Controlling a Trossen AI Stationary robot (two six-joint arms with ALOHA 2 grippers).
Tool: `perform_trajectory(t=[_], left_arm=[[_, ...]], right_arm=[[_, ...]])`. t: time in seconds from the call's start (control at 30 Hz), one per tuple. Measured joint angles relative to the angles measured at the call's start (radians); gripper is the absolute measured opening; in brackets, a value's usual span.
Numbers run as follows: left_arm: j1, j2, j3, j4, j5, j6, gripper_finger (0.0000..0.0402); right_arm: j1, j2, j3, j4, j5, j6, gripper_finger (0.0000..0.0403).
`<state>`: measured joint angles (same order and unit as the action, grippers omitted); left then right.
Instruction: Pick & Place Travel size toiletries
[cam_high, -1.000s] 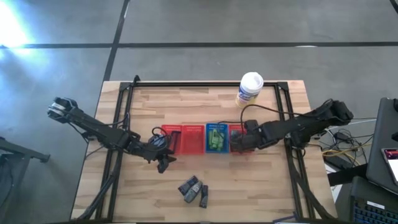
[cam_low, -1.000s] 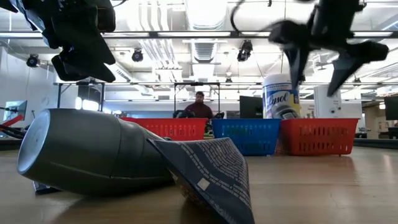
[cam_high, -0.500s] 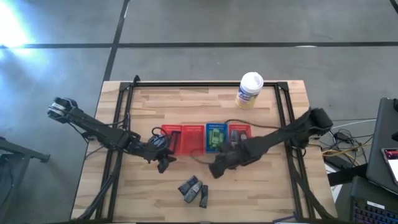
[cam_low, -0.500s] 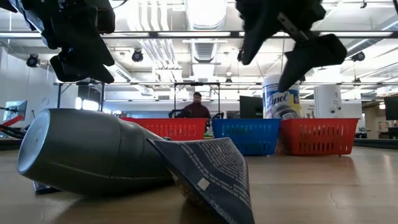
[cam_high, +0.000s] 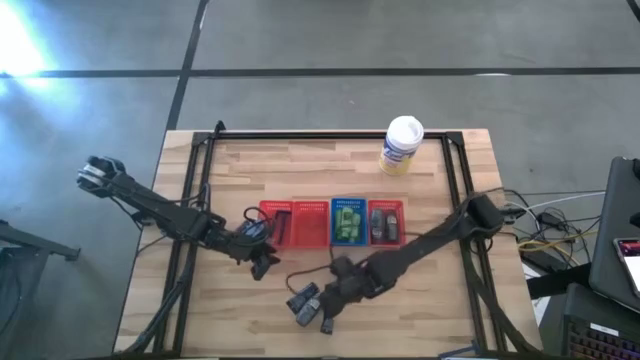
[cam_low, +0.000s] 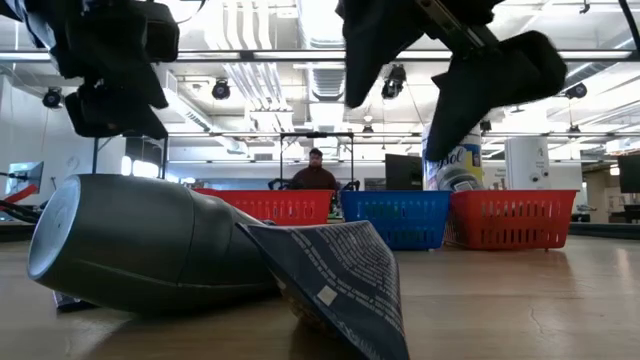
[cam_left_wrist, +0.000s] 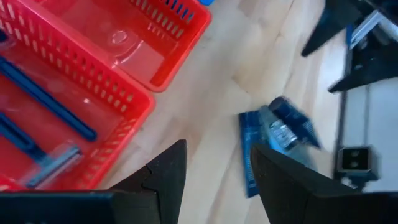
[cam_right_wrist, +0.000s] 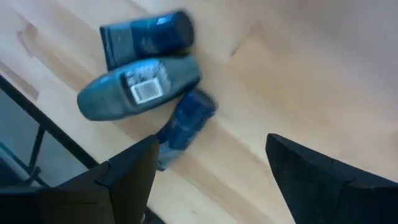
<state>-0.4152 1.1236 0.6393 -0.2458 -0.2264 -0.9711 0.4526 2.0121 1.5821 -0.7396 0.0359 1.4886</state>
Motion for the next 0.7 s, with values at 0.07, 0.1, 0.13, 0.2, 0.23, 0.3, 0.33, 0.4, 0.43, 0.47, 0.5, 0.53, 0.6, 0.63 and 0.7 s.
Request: perform_trajectory(t=[0.07,0.1,0.13,0.2,0.23,0.3,0.33,0.4,0.43,0.47,0.5,0.53,0.6,0.63,0.7], left_arm=[[0.001,0.000,-0.008,-0.010,0.002,0.030,0.0181],[0.001,0.000,-0.009,-0.016,0.009,0.039,0.0181],[0.001,0.000,-0.009,-0.021,0.022,0.051,0.0181],[0.000,0.000,-0.013,-0.035,0.076,0.077,0.0181],[-0.001,0.000,-0.019,-0.038,0.101,0.086,0.0181],[-0.005,0.000,-0.032,-0.043,0.124,0.102,0.0181],[-0.007,0.000,-0.039,-0.039,0.126,0.110,0.0181],[-0.007,0.000,-0.057,-0.041,0.131,0.121,0.0181],[-0.007,0.000,-0.066,-0.043,0.137,0.121,0.0181],[-0.007,0.000,-0.074,-0.041,0.142,0.119,0.0181],[-0.006,0.000,-0.080,-0.042,0.148,0.115,0.0181],[-0.006,-0.001,-0.085,-0.042,0.156,0.114,0.0181],[-0.006,-0.001,-0.090,-0.040,0.166,0.113,0.0181],[-0.006,-0.001,-0.091,-0.042,0.169,0.113,0.0181],[-0.006,-0.001,-0.091,-0.035,0.169,0.113,0.0181]], right_arm=[[0.019,0.039,0.023,-0.001,0.009,0.060,0.0300],[0.029,0.062,0.037,0.008,0.013,0.099,0.0302],[0.040,0.081,0.052,0.021,0.016,0.138,0.0303],[0.060,0.118,0.087,0.014,0.021,0.208,0.0301],[0.068,0.136,0.111,0.015,0.023,0.240,0.0297],[0.086,0.163,0.151,0.017,0.039,0.294,0.0289],[0.092,0.179,0.171,0.016,0.050,0.318,0.0285],[0.097,0.203,0.205,0.015,0.062,0.351,0.0278],[0.098,0.217,0.218,-0.002,0.069,0.359,0.0275],[0.097,0.230,0.232,-0.021,0.070,0.365,0.0272],[0.094,0.242,0.244,-0.041,0.073,0.368,0.0269],[0.093,0.256,0.258,-0.075,0.076,0.371,0.0267],[0.084,0.277,0.291,-0.154,0.080,0.372,0.0262],[0.079,0.286,0.307,-0.182,0.080,0.371,0.0259],[0.068,0.297,0.334,-0.222,0.079,0.364,0.0254]])
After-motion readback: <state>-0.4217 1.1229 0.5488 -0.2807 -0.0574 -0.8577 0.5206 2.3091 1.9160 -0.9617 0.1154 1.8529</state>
